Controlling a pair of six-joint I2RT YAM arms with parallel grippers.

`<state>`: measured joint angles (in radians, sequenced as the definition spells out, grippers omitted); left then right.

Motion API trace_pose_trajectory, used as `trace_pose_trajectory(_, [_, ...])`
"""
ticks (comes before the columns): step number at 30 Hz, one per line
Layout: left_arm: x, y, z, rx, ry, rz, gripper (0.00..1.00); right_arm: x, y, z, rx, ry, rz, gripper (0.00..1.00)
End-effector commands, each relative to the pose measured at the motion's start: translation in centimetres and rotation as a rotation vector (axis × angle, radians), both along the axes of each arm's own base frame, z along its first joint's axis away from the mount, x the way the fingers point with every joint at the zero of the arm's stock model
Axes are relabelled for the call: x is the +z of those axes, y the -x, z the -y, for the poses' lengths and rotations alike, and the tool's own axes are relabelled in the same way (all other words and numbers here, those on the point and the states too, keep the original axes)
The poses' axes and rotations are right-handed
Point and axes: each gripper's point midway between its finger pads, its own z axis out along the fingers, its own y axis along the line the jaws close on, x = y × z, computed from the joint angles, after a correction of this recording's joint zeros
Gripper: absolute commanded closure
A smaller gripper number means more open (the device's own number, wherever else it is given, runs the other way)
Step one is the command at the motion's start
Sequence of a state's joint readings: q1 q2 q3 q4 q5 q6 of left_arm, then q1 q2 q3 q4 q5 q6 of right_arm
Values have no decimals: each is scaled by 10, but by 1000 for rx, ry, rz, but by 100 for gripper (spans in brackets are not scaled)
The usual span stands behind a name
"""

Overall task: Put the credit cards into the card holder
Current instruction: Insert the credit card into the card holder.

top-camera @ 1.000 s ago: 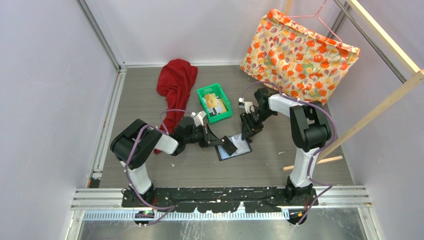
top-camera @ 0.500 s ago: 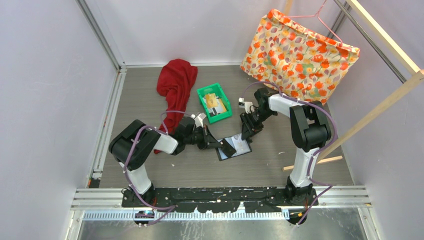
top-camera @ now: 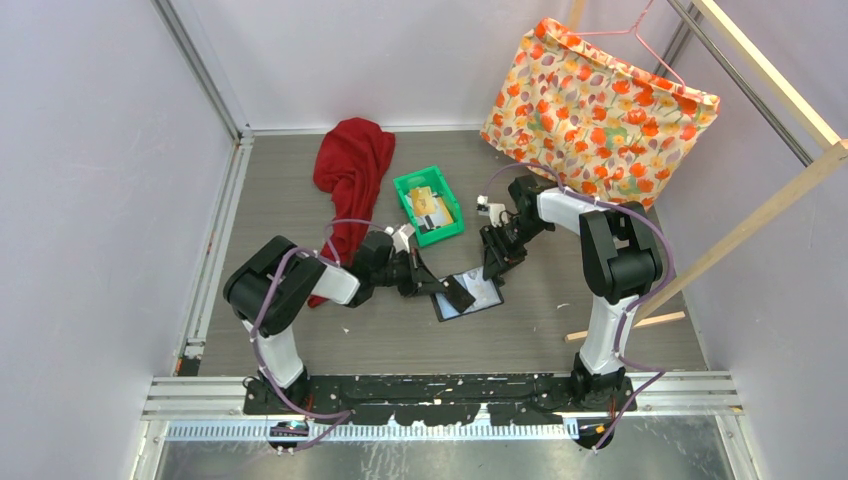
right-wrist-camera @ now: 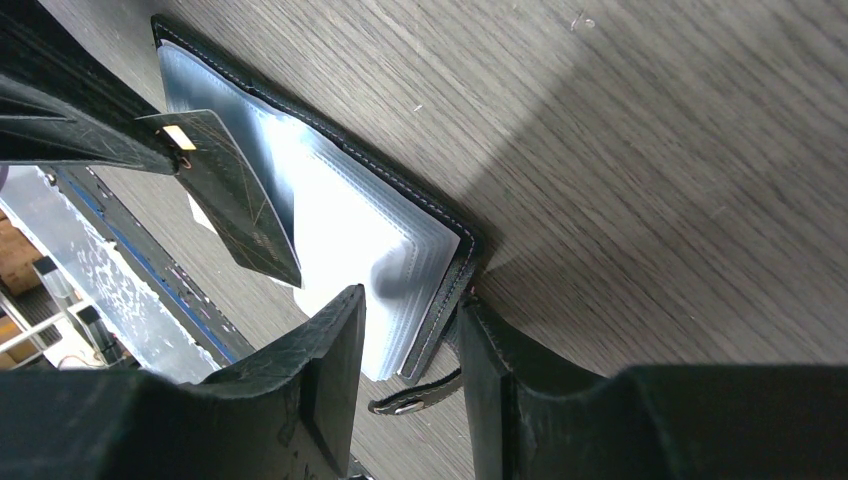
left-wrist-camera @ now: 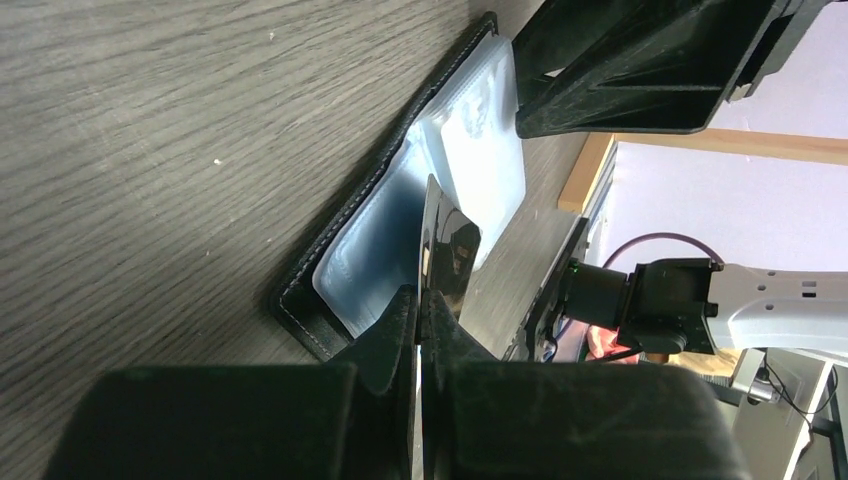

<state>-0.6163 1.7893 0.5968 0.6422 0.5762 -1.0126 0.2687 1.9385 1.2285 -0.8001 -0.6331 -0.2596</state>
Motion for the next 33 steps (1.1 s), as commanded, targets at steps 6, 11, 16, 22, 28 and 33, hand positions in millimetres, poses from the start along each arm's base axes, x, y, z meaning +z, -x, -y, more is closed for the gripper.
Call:
trace_pose_trajectory(6, [-2, -5, 9, -3, 3, 18, 100, 6, -7, -7, 30, -7, 60, 56])
trace_pose_trajectory(11, [0, -4, 17, -27, 13, 17, 100, 6, -7, -8, 31, -8, 60, 56])
trace_pose_trajectory(16, [-2, -2, 19, -40, 17, 0, 100, 6, -7, -8, 31, -9, 62, 56])
trace_pose_trajectory(22, [-6, -1, 23, -49, 23, -30, 100, 7, -7, -9, 33, -13, 65, 56])
trace_pose_trajectory(28, [-8, -2, 26, -57, 24, -52, 100, 9, -6, -11, 39, -22, 66, 56])
trace_pose_trajectory(33, [-11, 1, 27, -63, 17, -72, 100, 9, -5, -14, 47, -29, 68, 56])
